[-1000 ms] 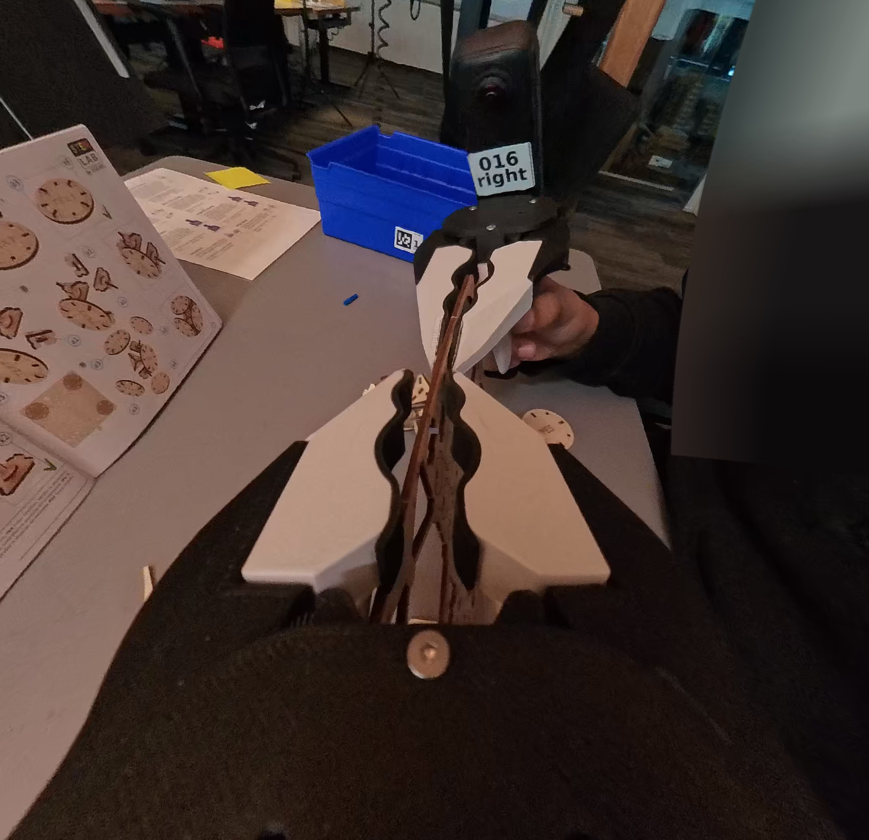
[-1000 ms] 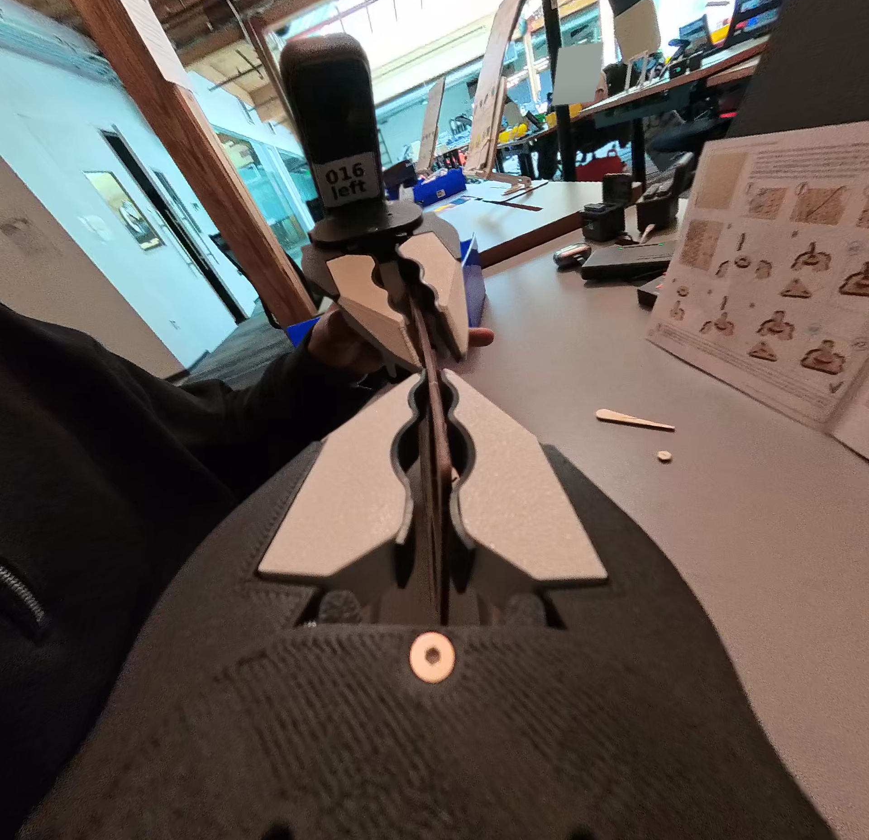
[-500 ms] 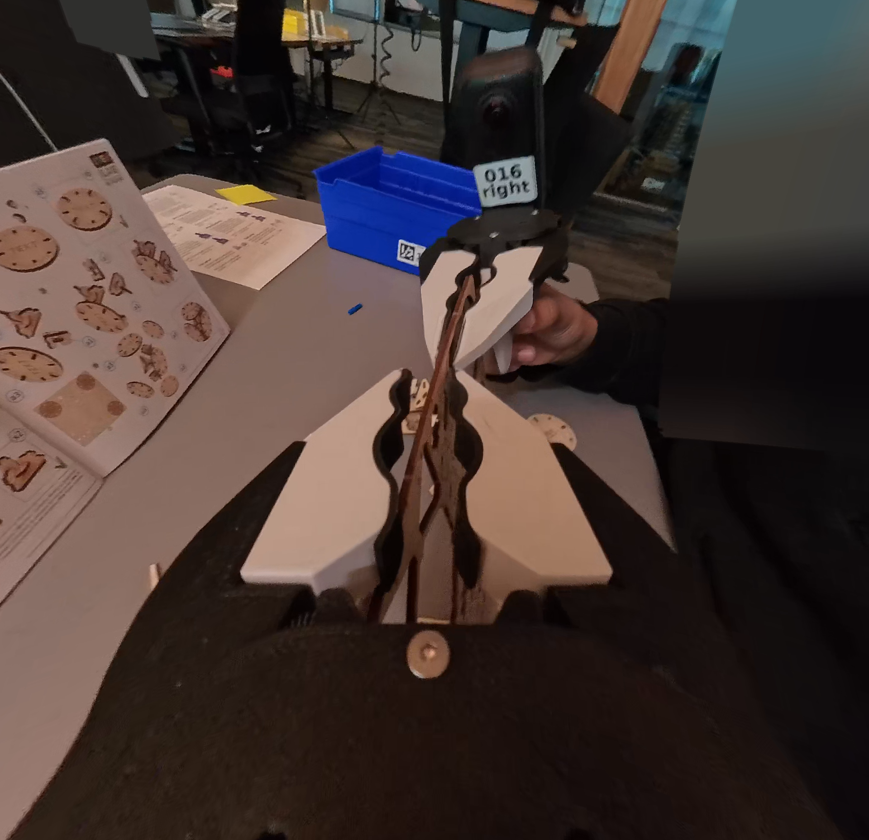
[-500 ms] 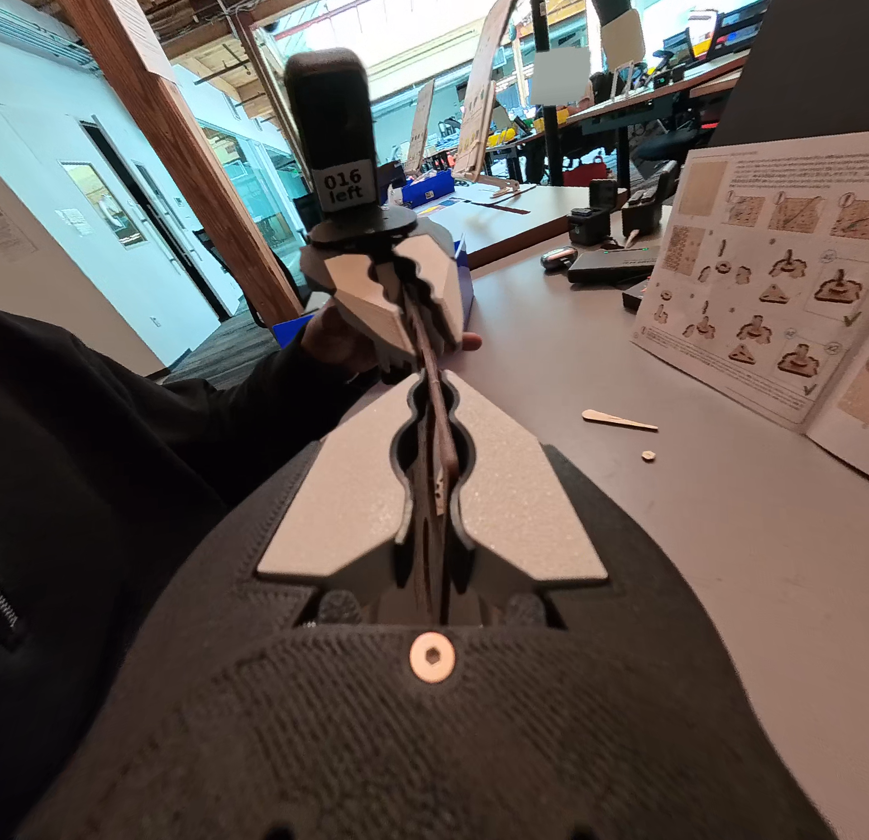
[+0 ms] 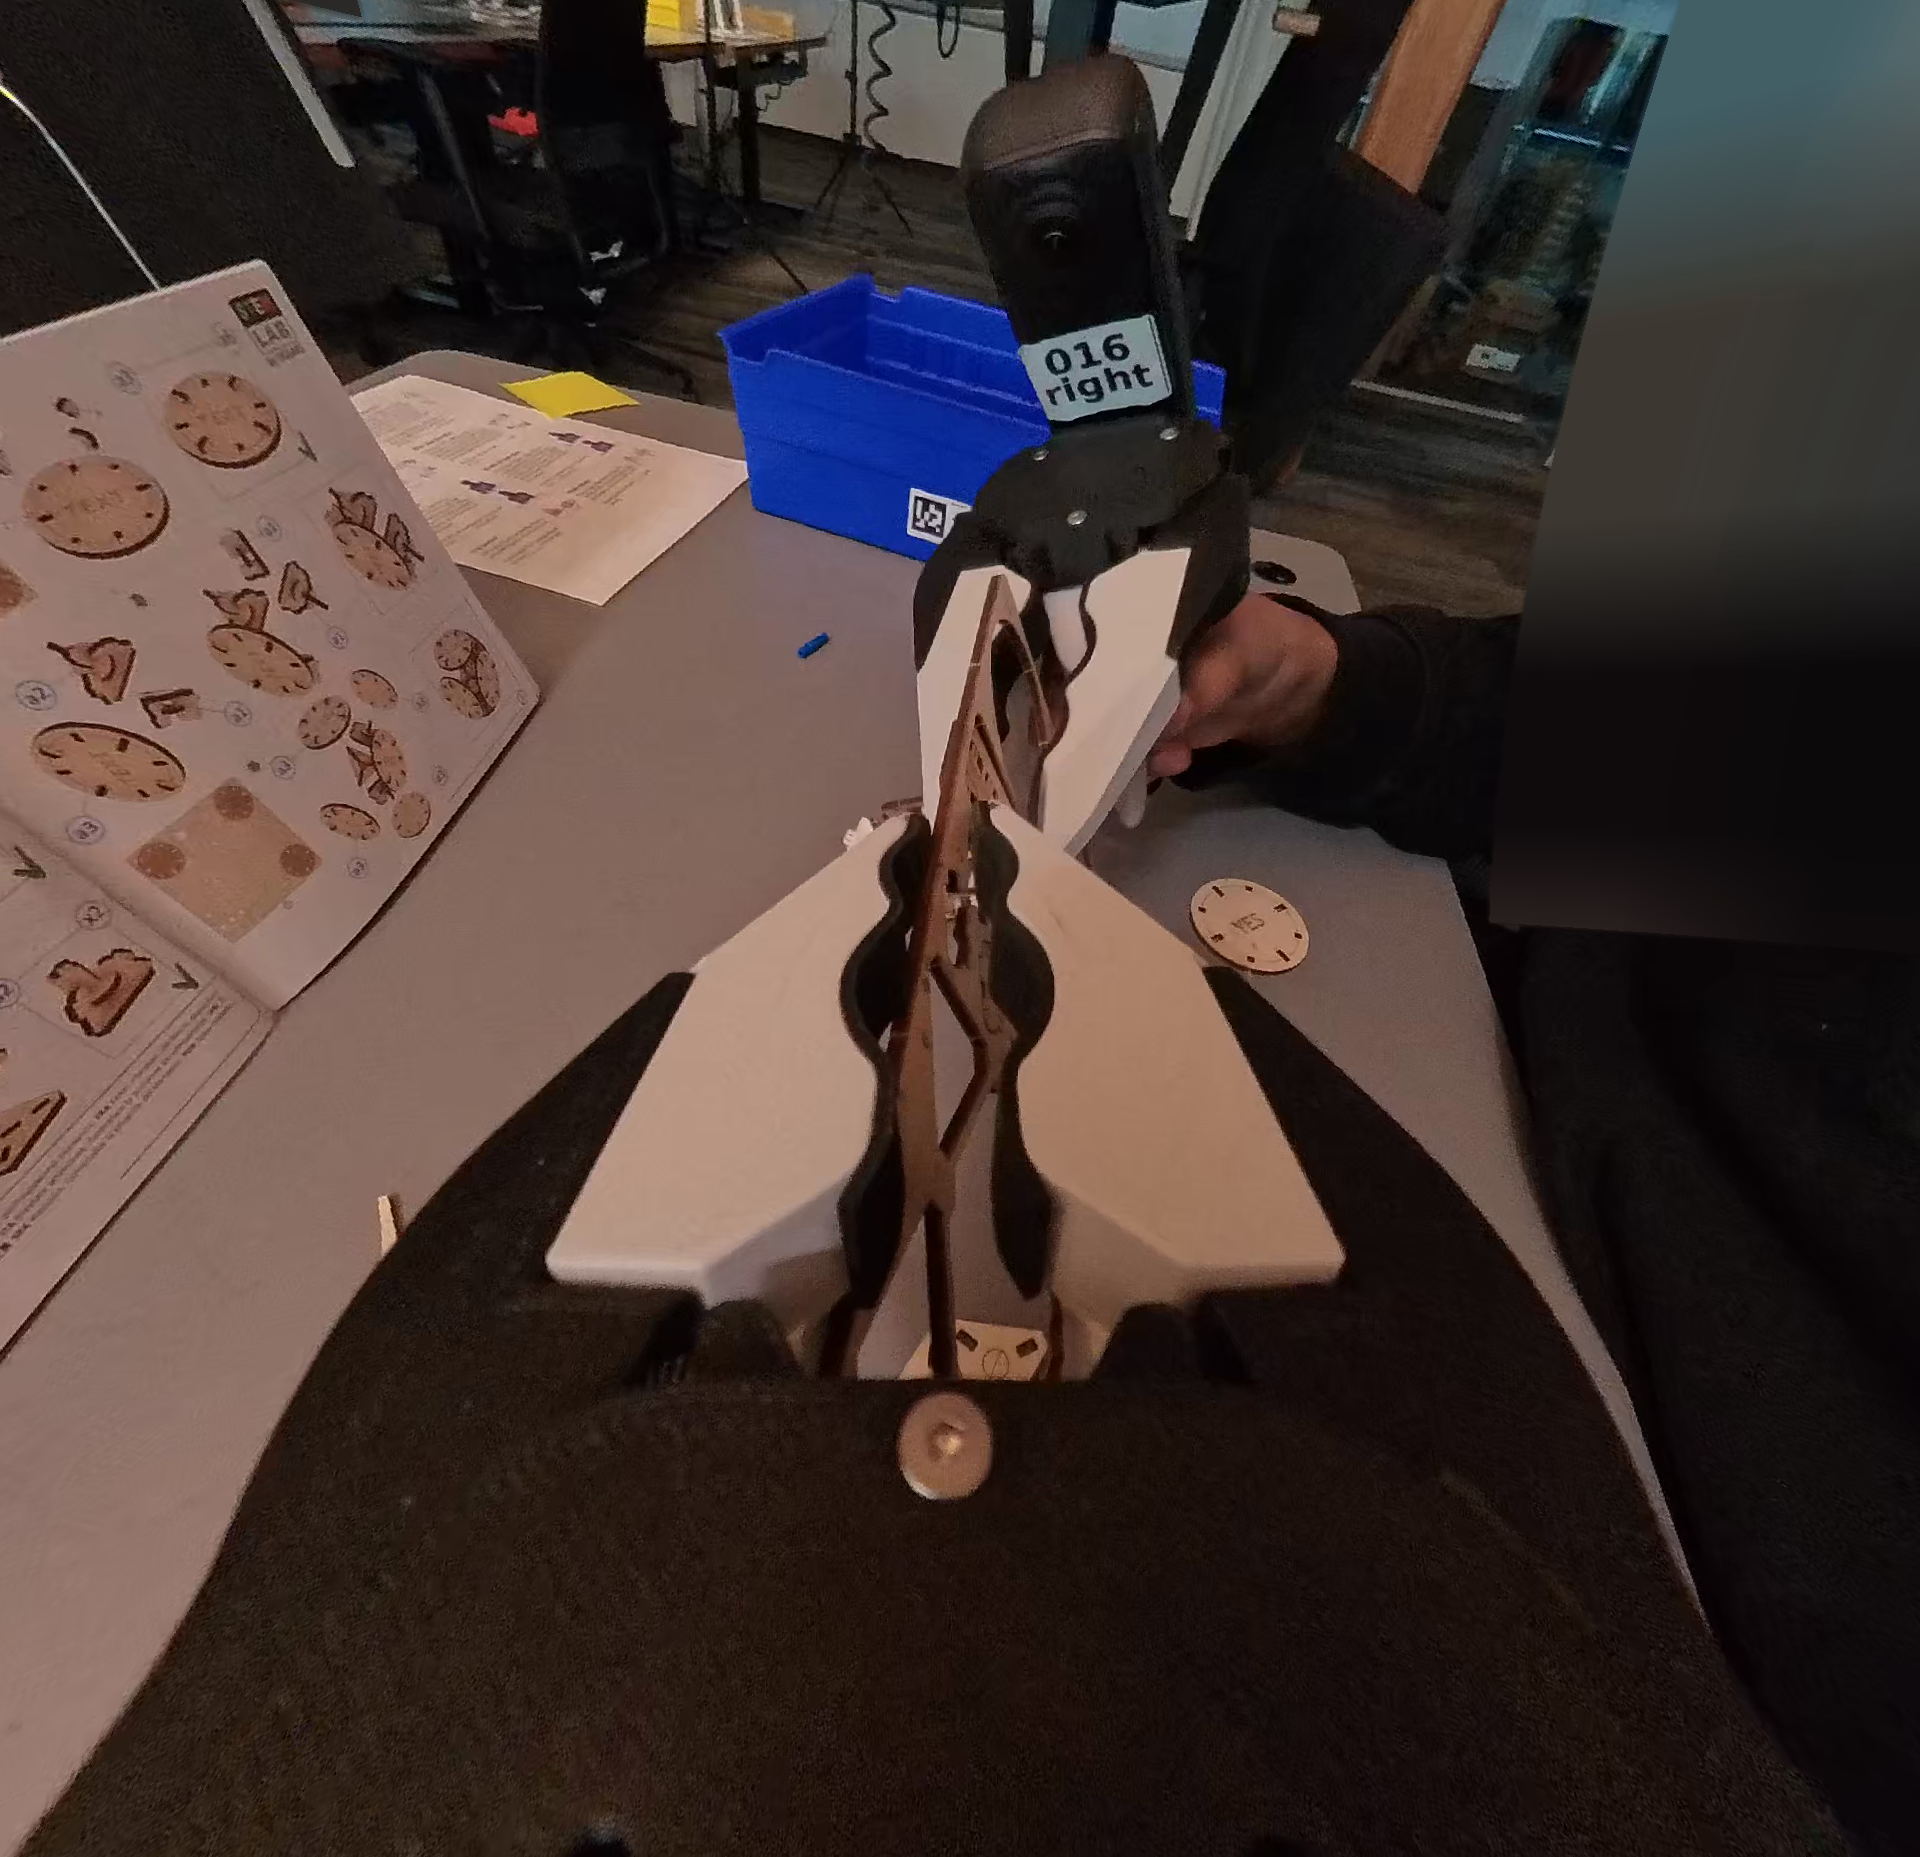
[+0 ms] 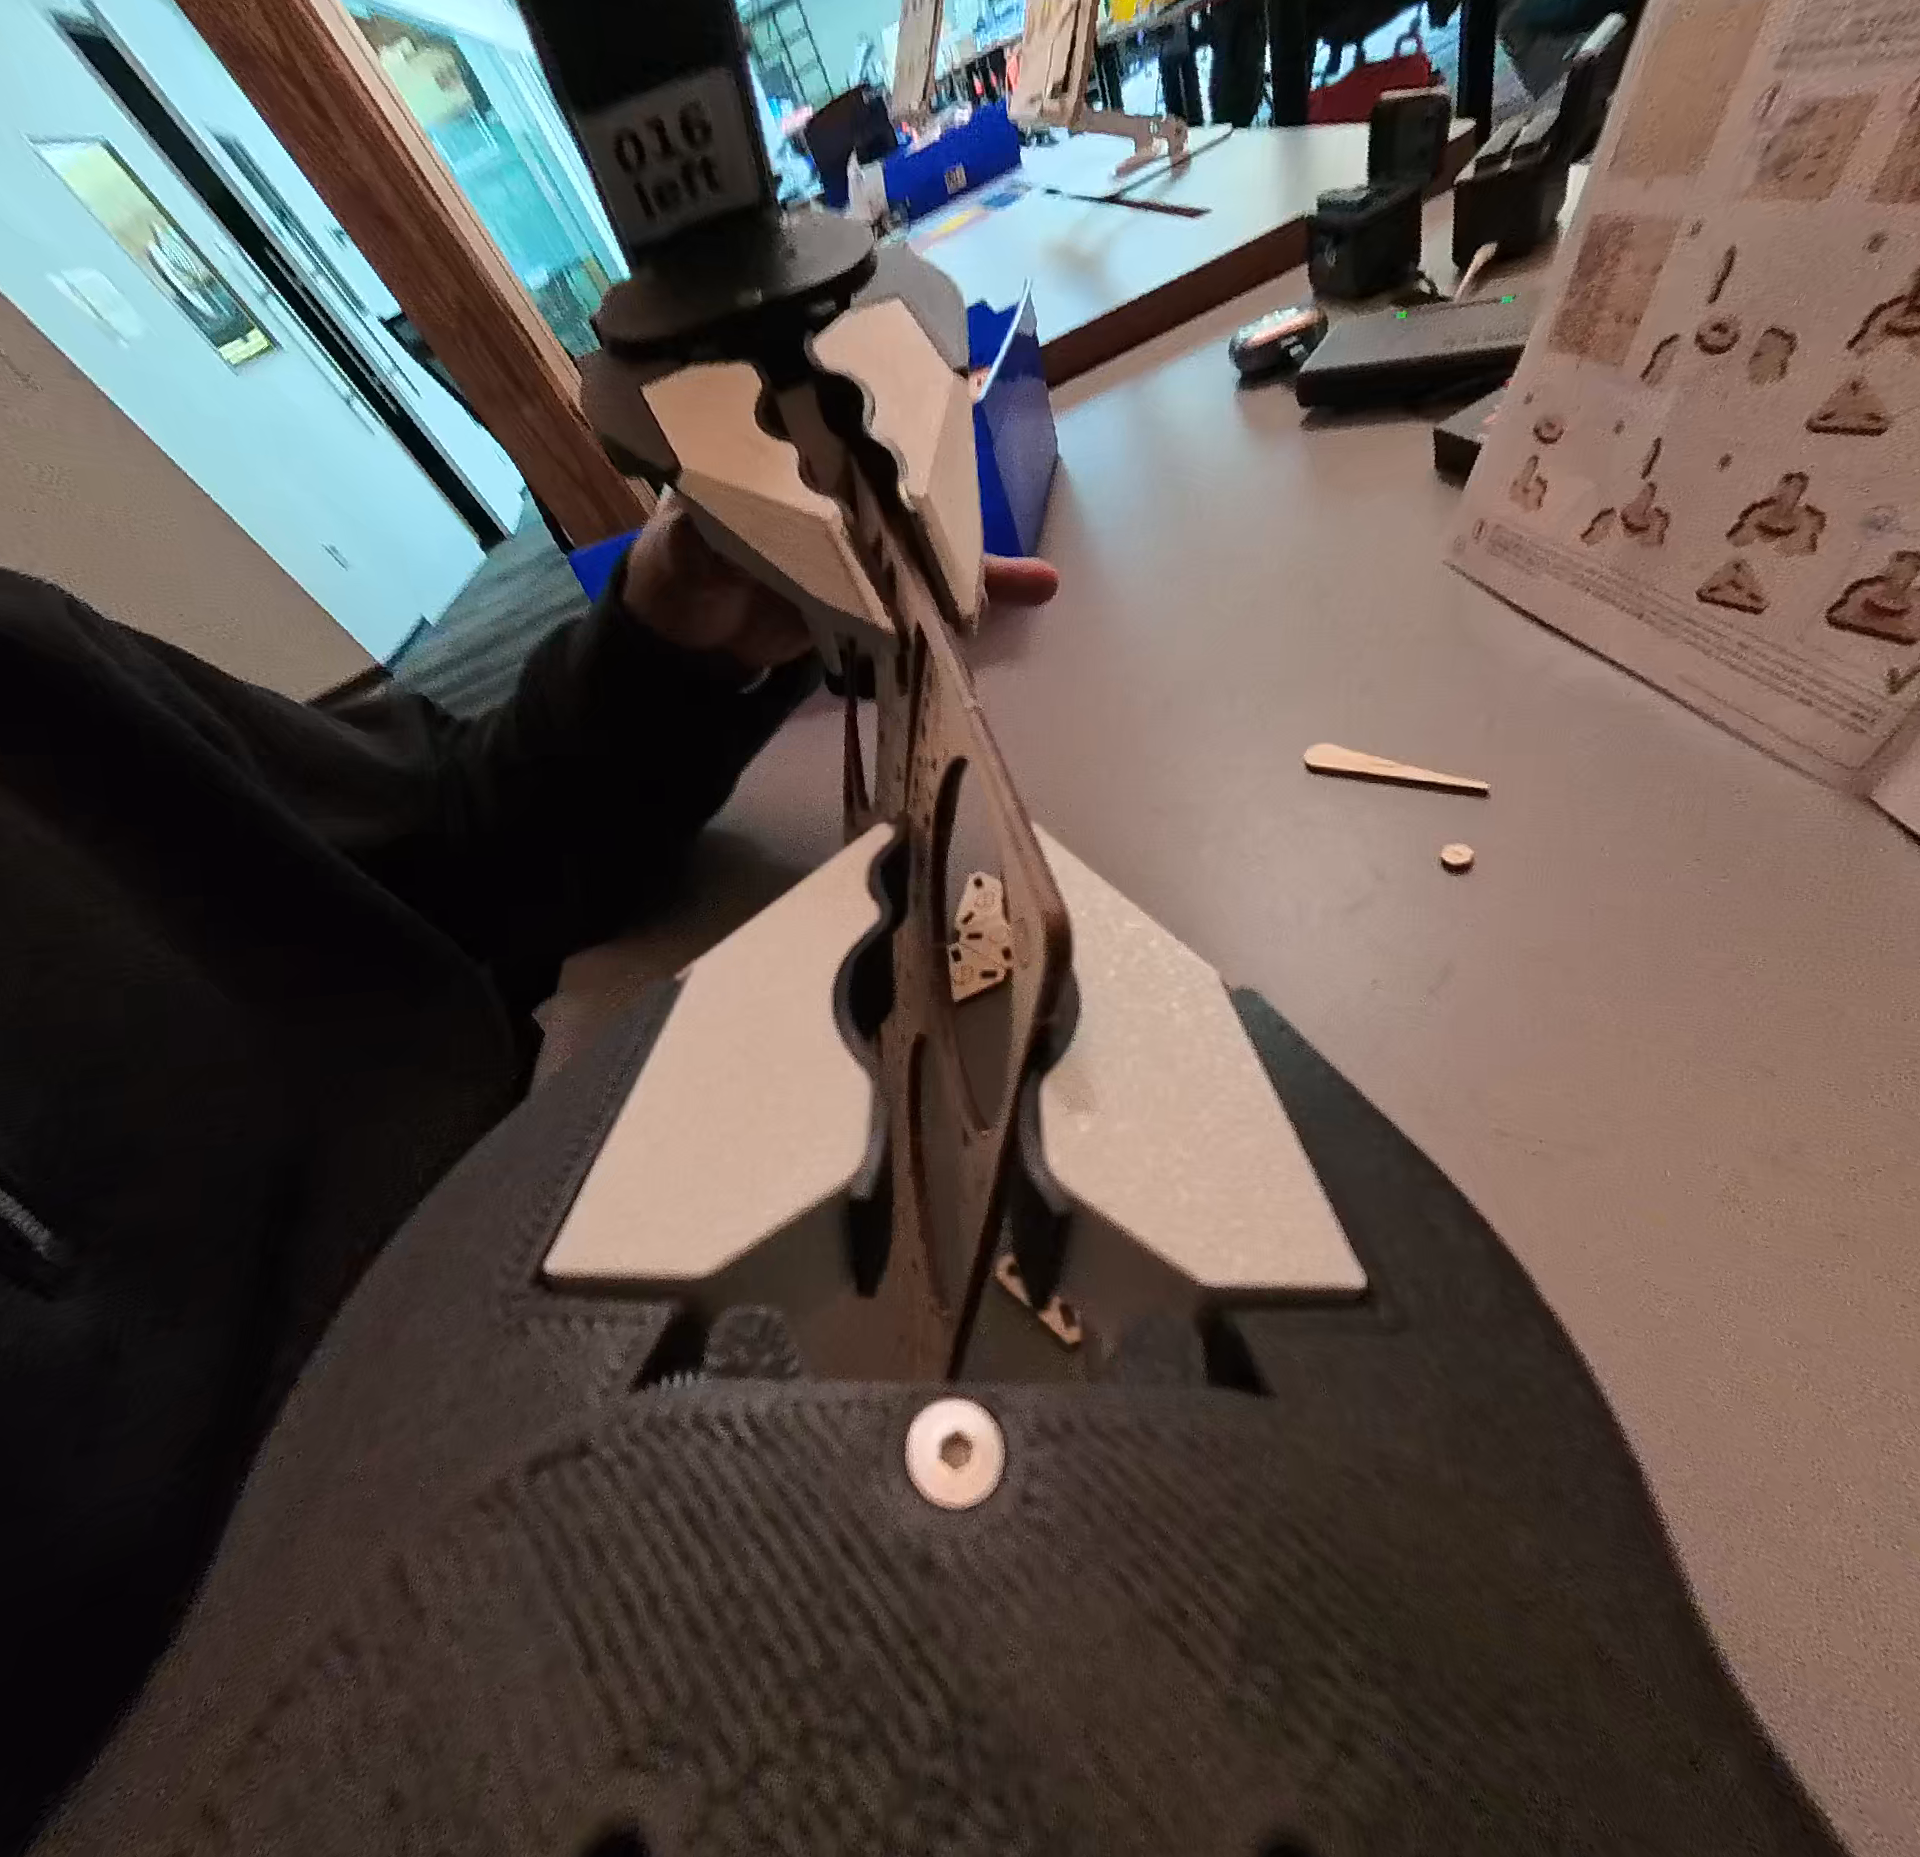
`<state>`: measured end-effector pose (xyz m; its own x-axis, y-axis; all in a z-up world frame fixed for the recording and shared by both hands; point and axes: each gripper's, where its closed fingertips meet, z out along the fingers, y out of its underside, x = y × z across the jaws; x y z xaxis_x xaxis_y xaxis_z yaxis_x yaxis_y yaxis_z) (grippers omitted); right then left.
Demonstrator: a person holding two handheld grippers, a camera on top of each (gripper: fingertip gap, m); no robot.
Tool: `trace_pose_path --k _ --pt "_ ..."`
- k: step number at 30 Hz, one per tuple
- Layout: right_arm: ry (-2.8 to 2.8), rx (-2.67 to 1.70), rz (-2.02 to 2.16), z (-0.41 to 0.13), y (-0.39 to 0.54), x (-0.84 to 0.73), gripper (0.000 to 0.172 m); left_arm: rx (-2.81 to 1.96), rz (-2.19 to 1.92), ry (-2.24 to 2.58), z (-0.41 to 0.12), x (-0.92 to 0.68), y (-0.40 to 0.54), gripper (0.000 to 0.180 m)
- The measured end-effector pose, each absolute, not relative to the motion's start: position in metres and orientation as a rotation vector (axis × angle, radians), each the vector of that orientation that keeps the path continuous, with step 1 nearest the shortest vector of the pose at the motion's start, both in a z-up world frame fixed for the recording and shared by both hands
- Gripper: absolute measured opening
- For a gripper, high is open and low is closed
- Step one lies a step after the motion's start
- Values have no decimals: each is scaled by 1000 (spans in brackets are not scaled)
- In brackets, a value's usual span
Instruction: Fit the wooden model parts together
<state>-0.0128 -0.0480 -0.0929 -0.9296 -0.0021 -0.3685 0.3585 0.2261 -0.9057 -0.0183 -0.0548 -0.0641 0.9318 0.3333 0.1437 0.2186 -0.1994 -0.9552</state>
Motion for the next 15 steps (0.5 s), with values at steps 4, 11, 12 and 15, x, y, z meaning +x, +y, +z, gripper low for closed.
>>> trace_pose_path --k 4,11,12,15 --pt "2186 312 -1732 -93 -48 -9 8 -1780 80 -416 -64 -17 -55 5" --pt "2166 350 -1714 -94 -48 -9 5 -1778 76 -433 -66 -18 -55 5" --pt "2156 372 -1706 -94 -48 -9 5 -1777 77 -433 -66 -18 -55 5" --pt "2101 431 -1678 -95 -49 -10 4 -1781 90 -433 -67 -19 -56 5"
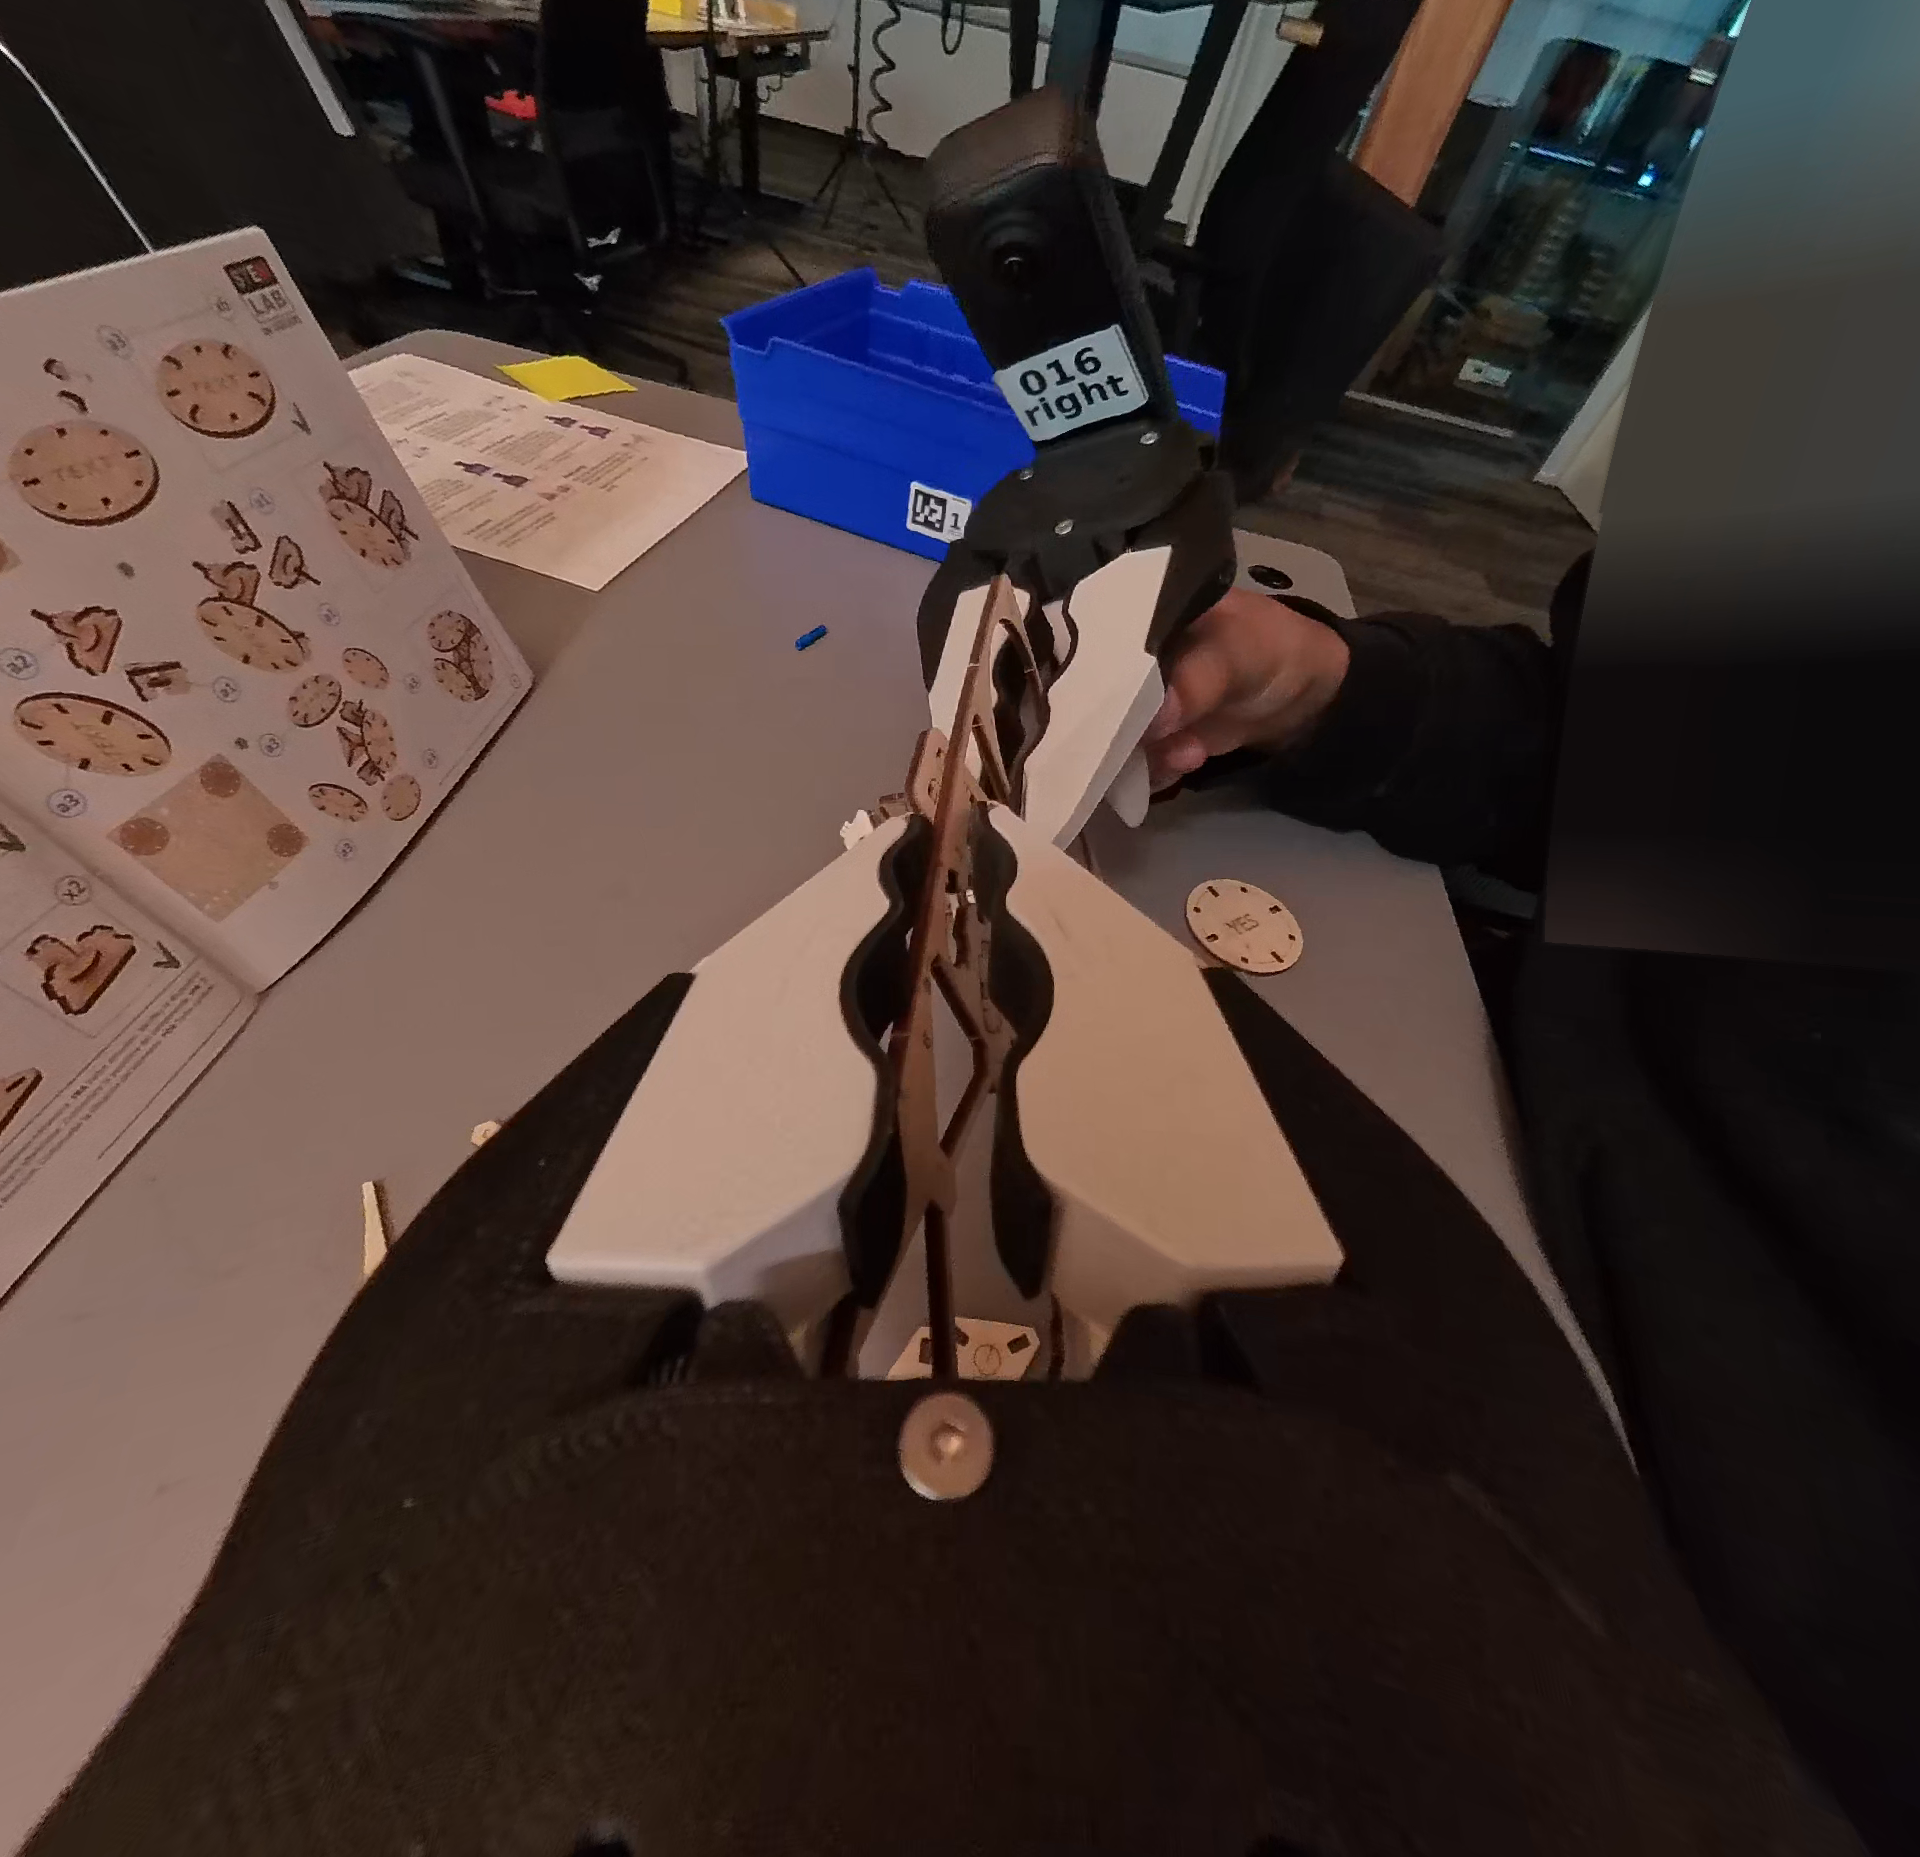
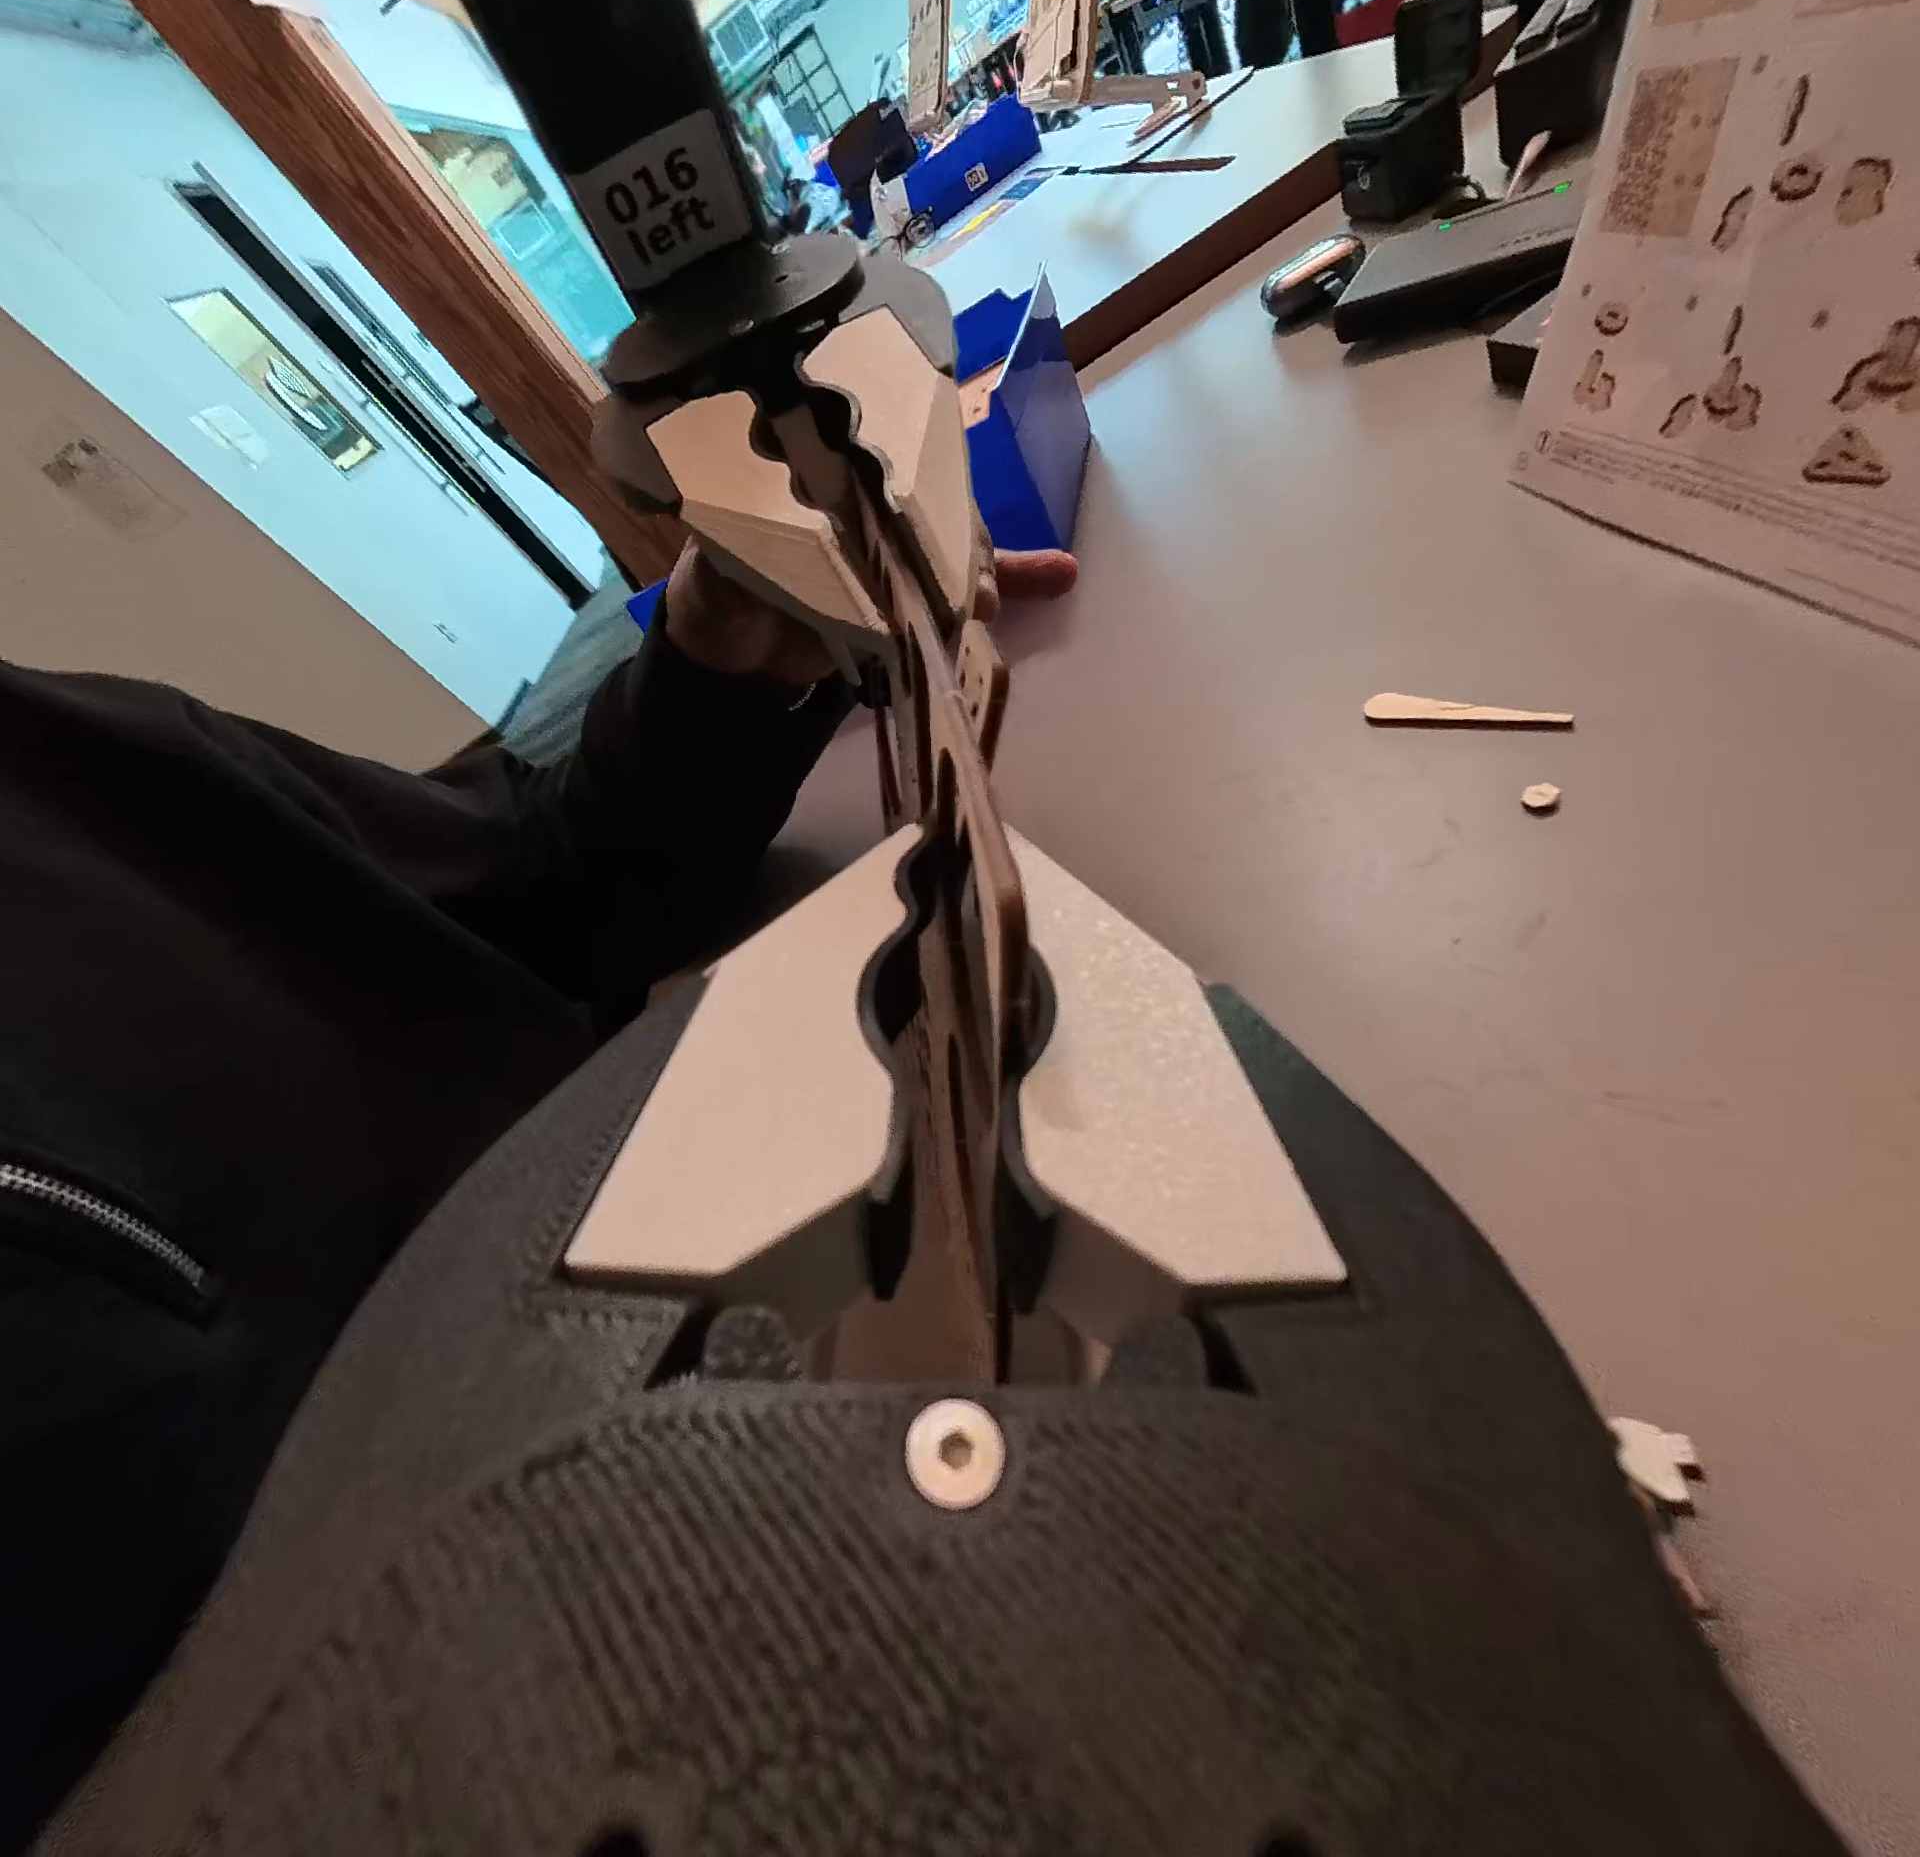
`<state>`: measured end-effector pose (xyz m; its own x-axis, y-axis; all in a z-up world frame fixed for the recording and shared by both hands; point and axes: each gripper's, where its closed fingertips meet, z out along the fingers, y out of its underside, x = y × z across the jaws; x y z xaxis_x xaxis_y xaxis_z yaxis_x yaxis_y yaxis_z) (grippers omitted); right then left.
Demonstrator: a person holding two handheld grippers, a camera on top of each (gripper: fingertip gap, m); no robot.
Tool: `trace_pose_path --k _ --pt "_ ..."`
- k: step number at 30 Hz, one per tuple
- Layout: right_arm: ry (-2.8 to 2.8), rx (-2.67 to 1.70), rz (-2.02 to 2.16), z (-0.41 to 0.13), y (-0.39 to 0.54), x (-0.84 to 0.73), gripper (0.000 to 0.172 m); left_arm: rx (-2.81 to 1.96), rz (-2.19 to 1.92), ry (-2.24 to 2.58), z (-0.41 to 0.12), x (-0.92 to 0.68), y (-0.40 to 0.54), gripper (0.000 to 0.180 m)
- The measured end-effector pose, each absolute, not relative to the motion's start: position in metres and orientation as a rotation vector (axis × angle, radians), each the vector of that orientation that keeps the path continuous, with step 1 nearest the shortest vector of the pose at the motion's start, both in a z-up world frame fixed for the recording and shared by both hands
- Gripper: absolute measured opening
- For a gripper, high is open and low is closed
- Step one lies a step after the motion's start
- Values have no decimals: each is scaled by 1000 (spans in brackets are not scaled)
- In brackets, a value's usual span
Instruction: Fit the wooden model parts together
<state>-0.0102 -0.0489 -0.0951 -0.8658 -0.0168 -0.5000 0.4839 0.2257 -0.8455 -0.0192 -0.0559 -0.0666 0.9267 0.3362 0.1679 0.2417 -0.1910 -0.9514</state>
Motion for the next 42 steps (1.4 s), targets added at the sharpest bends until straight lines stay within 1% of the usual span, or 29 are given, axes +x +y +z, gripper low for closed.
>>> trace_pose_path --k 4,7,9,11,15,17,20,22,27,32,35,38,42 --pt "2031 455 -1636 -96 -48 -10 5 -1787 91 -435 -69 -20 -55 6" --pt "1986 426 -1721 -84 -45 -13 25 -1781 73 -439 -69 -20 -57 5" --pt "1909 412 -1796 -69 -39 -17 33 -1779 62 -433 -68 -19 -58 5" --pt "1823 405 -1871 -54 -30 -23 36 -1768 26 -410 -66 -14 -58 5" --pt "1556 452 -1951 -29 -8 -39 29 -1765 -17 -290 -60 3 -55 5" --pt "1572 463 -1904 -34 -8 -39 28 -1779 3 -272 -61 4 -55 5" --pt "1778 431 -1775 -59 -24 -24 31 -1774 -24 -219 -59 13 -50 5" --pt "1803 395 -1704 -66 -34 -9 32 -1778 -27 -177 -57 19 -47 5" --pt "1708 348 -1607 -64 -39 9 28 -1789 -21 -130 -56 27 -43 5" --pt "1614 358 -1629 -55 -33 4 31 -1786 -21 -141 -56 25 -44 5" --pt "1621 344 -1599 -58 -35 8 33 -1793 -19 -147 -58 24 -43 5" --pt "1598 325 -1579 -57 -36 13 31 -1799 -25 -146 -58 25 -42 5" --pt "1635 333 -1654 -53 -32 5 32 -1803 -22 -178 -60 22 -42 6"
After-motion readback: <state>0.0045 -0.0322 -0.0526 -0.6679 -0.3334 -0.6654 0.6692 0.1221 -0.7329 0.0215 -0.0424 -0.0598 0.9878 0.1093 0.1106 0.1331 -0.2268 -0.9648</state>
